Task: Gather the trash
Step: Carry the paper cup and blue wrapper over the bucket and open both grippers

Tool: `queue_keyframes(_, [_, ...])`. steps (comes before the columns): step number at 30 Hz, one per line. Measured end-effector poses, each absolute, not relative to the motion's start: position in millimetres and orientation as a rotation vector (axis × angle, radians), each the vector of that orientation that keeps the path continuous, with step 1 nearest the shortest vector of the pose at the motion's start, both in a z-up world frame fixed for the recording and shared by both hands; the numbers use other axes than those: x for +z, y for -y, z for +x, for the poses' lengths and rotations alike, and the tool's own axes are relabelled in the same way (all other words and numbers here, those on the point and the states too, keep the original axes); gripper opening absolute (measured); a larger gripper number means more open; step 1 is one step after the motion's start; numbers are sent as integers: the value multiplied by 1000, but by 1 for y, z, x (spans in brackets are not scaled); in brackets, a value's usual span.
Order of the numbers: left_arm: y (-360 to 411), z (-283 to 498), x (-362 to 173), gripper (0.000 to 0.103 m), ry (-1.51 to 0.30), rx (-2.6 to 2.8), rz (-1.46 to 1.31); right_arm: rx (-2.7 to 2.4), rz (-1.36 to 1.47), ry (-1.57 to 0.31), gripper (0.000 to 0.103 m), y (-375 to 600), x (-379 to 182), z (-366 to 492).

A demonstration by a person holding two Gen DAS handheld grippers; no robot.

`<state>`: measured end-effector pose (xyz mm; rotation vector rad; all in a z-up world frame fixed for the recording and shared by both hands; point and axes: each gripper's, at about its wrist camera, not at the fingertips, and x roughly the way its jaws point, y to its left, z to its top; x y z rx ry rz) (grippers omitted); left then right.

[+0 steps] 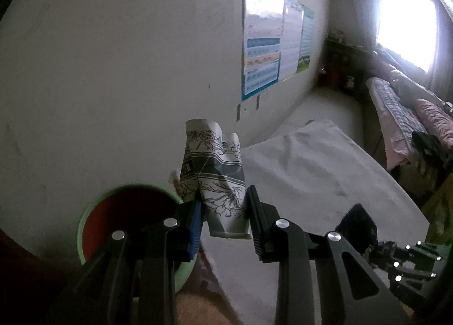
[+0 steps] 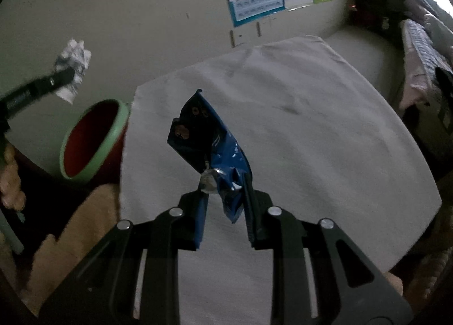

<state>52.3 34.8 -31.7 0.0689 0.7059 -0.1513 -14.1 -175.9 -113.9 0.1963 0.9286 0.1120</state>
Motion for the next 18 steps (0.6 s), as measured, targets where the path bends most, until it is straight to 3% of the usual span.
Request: queue_keyframes(18, [-71, 54, -69, 27, -785, -102, 43, 171, 154, -935, 23, 135, -100, -3])
